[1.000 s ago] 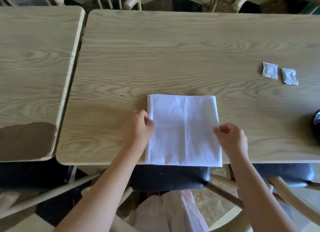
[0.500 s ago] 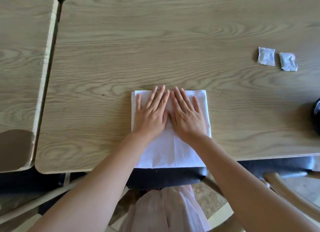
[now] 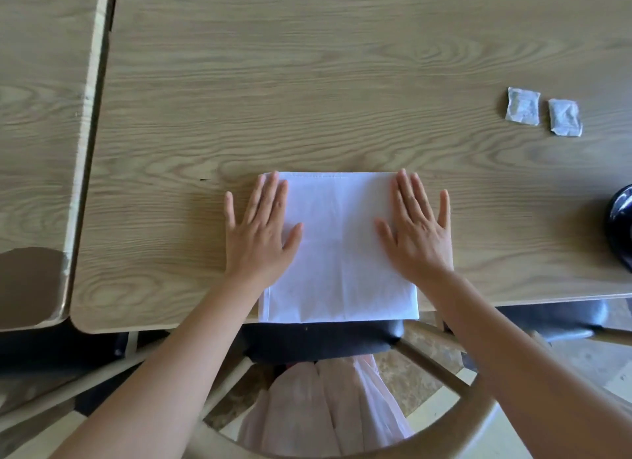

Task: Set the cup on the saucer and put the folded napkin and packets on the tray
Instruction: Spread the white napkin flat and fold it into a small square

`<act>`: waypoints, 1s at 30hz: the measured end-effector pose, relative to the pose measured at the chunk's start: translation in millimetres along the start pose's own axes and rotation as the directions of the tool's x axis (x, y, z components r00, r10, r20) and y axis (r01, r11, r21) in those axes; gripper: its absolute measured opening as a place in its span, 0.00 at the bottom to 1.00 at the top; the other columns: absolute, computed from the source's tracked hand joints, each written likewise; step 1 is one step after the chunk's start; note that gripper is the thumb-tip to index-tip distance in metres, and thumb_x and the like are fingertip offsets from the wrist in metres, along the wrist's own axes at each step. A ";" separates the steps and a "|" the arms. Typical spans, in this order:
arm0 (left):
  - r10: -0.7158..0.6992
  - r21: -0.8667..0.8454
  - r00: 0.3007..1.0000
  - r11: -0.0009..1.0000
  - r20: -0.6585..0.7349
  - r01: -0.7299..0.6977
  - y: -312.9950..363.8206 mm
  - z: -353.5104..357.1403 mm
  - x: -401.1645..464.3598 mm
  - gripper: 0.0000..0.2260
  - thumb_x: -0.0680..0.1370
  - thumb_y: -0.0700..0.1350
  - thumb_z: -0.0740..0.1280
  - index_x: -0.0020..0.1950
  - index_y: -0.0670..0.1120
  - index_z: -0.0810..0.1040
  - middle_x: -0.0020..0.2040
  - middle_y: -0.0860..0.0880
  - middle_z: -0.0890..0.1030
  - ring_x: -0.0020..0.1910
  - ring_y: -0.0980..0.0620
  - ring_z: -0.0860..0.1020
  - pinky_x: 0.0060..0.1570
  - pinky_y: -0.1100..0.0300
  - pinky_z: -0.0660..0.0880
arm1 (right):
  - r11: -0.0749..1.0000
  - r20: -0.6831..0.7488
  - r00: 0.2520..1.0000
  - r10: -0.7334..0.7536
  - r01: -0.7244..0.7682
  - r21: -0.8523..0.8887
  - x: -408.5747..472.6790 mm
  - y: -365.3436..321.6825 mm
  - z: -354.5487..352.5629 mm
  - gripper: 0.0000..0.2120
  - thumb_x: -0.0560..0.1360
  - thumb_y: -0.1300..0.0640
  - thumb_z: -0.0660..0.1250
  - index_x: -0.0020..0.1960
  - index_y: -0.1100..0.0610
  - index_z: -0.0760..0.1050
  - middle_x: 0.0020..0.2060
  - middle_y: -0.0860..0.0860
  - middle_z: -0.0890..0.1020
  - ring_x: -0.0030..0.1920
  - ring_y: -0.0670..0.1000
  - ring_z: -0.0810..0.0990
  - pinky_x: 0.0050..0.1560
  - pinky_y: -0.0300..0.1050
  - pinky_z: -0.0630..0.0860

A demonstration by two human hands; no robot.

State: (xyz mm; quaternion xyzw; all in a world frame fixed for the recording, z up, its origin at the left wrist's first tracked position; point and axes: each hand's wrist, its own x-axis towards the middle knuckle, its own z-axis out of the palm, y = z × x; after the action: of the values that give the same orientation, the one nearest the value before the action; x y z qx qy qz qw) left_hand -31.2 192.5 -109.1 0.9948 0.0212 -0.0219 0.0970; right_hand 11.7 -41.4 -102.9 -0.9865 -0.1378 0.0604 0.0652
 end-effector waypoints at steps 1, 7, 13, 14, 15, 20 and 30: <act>-0.011 -0.024 0.999 1.000 -0.035 0.010 2.7 -2.2 -3.9 0.29 0.76 0.56 0.49 0.75 0.45 0.53 0.77 0.48 0.53 0.75 0.52 0.50 0.70 0.38 0.45 | 1.000 -0.040 0.999 0.009 -0.009 0.010 -6.9 -3.0 -2.5 0.31 0.76 0.43 0.45 0.75 0.57 0.47 0.76 0.52 0.52 0.75 0.47 0.45 0.72 0.58 0.40; 0.271 -0.036 0.962 0.962 -0.028 -0.272 58.6 9.0 -58.8 0.24 0.80 0.51 0.49 0.75 0.46 0.54 0.76 0.49 0.54 0.75 0.51 0.53 0.71 0.40 0.50 | 0.988 -0.085 0.985 -0.150 0.153 0.028 -76.0 -41.6 12.7 0.26 0.78 0.50 0.50 0.74 0.58 0.56 0.73 0.53 0.59 0.73 0.52 0.58 0.72 0.57 0.51; 0.285 0.047 0.956 0.956 0.068 -0.288 48.4 19.8 -65.1 0.24 0.79 0.51 0.52 0.75 0.47 0.58 0.75 0.48 0.59 0.74 0.50 0.56 0.71 0.41 0.54 | 0.985 -0.049 0.985 -0.168 0.169 0.023 -82.2 -39.6 20.6 0.25 0.78 0.49 0.50 0.72 0.58 0.61 0.71 0.54 0.65 0.72 0.53 0.61 0.70 0.56 0.57; 0.296 0.042 0.953 0.953 0.068 -0.299 44.3 19.1 -65.7 0.24 0.79 0.52 0.52 0.74 0.47 0.58 0.75 0.48 0.60 0.74 0.50 0.57 0.71 0.43 0.54 | 0.984 -0.045 0.983 -0.177 0.178 0.011 -82.3 -33.8 20.4 0.26 0.78 0.48 0.51 0.72 0.59 0.61 0.71 0.55 0.65 0.72 0.53 0.61 0.70 0.55 0.57; 0.304 0.044 0.950 0.951 0.070 -0.307 39.5 17.6 -66.8 0.24 0.79 0.52 0.52 0.74 0.47 0.58 0.75 0.48 0.60 0.74 0.49 0.57 0.71 0.44 0.54 | 0.985 -0.041 0.984 -0.174 0.174 -0.005 -82.8 -25.9 19.5 0.26 0.78 0.48 0.51 0.72 0.60 0.61 0.71 0.55 0.65 0.72 0.53 0.61 0.71 0.55 0.57; 0.284 0.084 0.957 0.954 0.058 -0.288 1.2 8.8 -77.5 0.24 0.80 0.52 0.50 0.75 0.45 0.57 0.75 0.46 0.59 0.74 0.48 0.57 0.71 0.48 0.56 | 0.990 -0.021 0.993 -0.120 0.119 -0.077 -86.8 14.9 12.8 0.27 0.78 0.48 0.49 0.73 0.60 0.58 0.72 0.55 0.64 0.72 0.53 0.61 0.72 0.55 0.51; 0.313 0.045 0.931 0.944 0.189 -0.327 -18.6 -4.4 -87.3 0.39 0.73 0.65 0.54 0.75 0.43 0.51 0.77 0.44 0.53 0.76 0.48 0.50 0.72 0.47 0.53 | 0.979 0.024 0.985 -0.169 0.171 -0.114 -88.2 20.6 11.7 0.32 0.75 0.42 0.51 0.74 0.57 0.55 0.73 0.52 0.61 0.74 0.50 0.54 0.71 0.65 0.48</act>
State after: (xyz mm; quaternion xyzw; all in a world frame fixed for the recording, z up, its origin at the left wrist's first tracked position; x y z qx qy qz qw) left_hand -119.1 208.3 -104.2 0.9818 -0.1508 -0.0962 0.0632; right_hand -68.7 -84.4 -108.4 -0.9727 -0.2254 0.0537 0.0119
